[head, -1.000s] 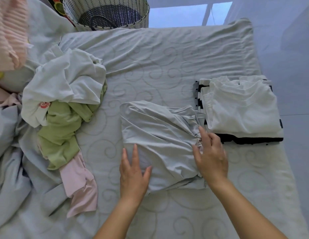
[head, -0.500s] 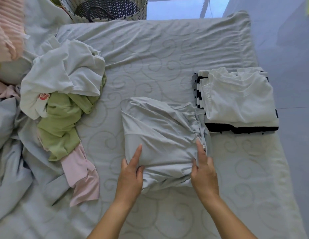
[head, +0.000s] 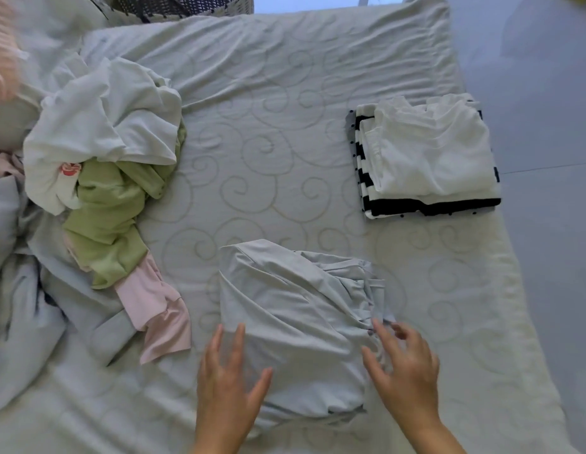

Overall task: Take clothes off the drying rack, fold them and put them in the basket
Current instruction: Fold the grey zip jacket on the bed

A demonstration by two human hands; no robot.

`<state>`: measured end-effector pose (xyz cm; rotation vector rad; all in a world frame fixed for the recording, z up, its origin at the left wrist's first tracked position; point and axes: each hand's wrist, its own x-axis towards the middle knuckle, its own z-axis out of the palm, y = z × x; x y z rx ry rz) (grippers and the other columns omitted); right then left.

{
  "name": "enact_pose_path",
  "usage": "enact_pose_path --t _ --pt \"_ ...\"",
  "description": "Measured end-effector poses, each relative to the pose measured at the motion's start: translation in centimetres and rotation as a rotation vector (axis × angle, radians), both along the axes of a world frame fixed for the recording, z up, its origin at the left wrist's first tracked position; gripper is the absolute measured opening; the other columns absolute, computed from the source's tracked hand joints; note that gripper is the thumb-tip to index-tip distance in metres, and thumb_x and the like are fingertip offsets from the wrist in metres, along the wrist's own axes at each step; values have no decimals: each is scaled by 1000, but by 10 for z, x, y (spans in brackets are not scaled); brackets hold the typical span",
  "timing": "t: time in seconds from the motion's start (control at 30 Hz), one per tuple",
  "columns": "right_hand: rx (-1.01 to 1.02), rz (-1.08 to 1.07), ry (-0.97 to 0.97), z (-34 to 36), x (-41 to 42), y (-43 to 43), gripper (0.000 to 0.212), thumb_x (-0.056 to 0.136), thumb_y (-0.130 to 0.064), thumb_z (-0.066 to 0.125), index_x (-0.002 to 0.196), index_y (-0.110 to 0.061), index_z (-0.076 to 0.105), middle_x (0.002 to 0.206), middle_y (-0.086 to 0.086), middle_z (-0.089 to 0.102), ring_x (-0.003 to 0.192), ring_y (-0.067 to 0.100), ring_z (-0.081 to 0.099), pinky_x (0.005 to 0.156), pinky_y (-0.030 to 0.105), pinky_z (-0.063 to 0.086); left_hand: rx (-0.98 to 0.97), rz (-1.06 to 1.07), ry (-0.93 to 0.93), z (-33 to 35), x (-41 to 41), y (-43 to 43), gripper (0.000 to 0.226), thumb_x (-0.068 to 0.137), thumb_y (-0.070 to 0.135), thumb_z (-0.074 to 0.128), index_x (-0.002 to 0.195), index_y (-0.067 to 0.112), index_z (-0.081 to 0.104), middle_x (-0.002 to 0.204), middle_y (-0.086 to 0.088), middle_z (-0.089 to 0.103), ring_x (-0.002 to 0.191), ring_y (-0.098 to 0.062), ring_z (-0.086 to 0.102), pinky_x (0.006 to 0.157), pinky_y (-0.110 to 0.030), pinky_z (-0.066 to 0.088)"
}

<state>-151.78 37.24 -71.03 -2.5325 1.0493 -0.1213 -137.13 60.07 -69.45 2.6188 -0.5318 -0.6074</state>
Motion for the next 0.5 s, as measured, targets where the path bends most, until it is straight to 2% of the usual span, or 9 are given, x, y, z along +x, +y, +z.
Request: enact_pose_path --t 0.07,0.17,0.27,0.33,0.43,0.5 --pt "-6 54 -92 -3 28 -17 43 82 -43 50 118 -23 65 103 -1 60 91 16 52 72 32 40 7 -106 -80 1 15 -26 78 78 68 44 146 33 27 148 -12 28 135 -40 33 97 -60 40" --pt "24 181 -138 -14 70 -31 39 85 -33 49 120 -21 59 102 -3 67 92 15 55 74 32 43 98 -258 -126 -5 27 -68 81 78 74 38 148 35 26 153 -6 25 139 -43 25 96 -70 30" --pt "10 170 -8 -27 99 -43 30 78 -30 62 105 -16 66 95 2 69 88 27 63 77 37 44 257 -420 -148 -19 25 -89 93 69 83 31 148 35 26 155 -8 28 139 -45 25 93 -76 26" --pt "-3 189 133 -35 108 -56 19 79 -31 69 91 -17 66 88 2 68 88 29 61 83 38 33 311 -514 -168 -30 20 -88 99 63 86 37 147 35 29 154 -10 30 139 -45 24 90 -78 26" --pt "-67 38 162 -39 111 -79 17 86 -35 65 83 -18 67 84 3 67 86 29 59 85 37 25 319 -587 -188 -41 15 -78 111 52 84 60 146 32 30 154 -10 30 140 -44 21 90 -78 26" --pt "-48 -101 114 -37 107 -84 17 89 -32 62 91 -17 70 92 6 67 90 30 58 90 39 27 299 -604 -207 -42 15 -76 111 54 83 59 148 32 28 155 -10 27 140 -43 19 92 -78 26"
